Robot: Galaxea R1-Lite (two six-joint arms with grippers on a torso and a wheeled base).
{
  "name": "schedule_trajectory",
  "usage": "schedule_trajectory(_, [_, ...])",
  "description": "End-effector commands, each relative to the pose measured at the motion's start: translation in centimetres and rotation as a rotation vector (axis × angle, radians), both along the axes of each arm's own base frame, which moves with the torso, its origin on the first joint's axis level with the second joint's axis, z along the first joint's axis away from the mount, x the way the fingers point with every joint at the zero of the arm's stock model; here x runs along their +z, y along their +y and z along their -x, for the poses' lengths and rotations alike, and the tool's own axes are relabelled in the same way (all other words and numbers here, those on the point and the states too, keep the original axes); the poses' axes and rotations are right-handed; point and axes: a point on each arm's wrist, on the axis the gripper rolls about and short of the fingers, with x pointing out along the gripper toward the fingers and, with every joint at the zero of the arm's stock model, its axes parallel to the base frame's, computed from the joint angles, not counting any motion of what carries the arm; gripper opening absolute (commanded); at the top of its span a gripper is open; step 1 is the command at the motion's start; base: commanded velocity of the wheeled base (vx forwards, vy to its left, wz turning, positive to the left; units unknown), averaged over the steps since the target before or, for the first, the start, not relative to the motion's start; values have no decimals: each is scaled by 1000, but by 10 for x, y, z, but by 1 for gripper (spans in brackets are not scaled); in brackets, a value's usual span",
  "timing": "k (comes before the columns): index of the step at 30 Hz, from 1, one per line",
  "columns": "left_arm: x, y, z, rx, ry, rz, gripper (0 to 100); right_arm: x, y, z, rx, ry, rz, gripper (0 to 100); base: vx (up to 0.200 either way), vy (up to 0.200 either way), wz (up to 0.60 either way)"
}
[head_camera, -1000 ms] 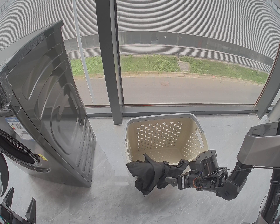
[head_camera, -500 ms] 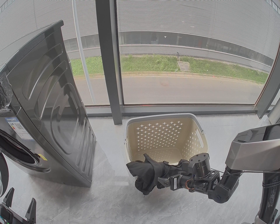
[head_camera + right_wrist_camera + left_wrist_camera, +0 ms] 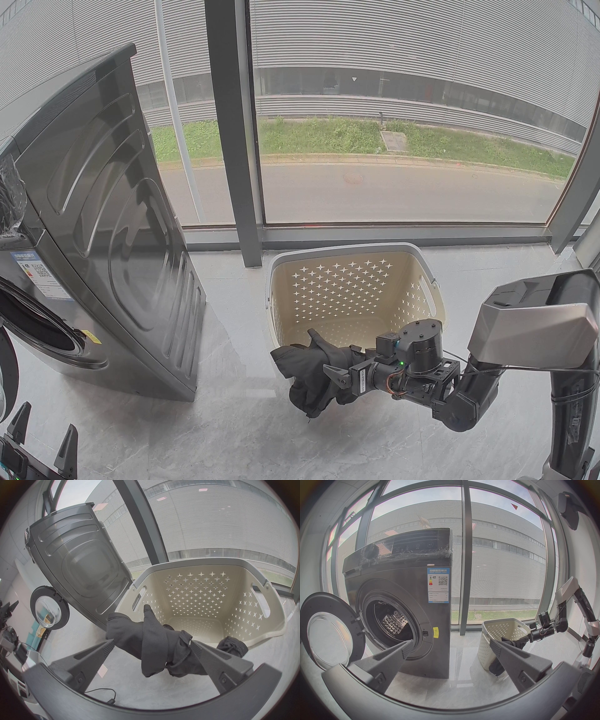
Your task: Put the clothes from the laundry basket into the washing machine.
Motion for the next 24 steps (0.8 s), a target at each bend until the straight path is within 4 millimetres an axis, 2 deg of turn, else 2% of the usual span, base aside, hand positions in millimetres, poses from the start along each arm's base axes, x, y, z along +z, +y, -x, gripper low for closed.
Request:
schedule_trajectory(1, [-5,0,0,-2,0,2,100,-23,4,-12,11,3,15,100,0,0,0])
schedule_trajectory(7, [-5,0,0,-2,0,2,100,-35,11,-21,36,-31,23,100,0,0,0])
schedule_trajectory(14, [-5,0,0,-2,0,2,100,-33,13,-26,47,-59,2,100,0,0,0])
schedule_trajectory(23, [-5,0,0,-2,0,2,100,-42,13,-27,50,-54,20,100,0,0,0])
schedule_trajectory(24, [-5,0,0,-2,0,2,100,-43,13,-27,51,-54,22,0,0,0,0])
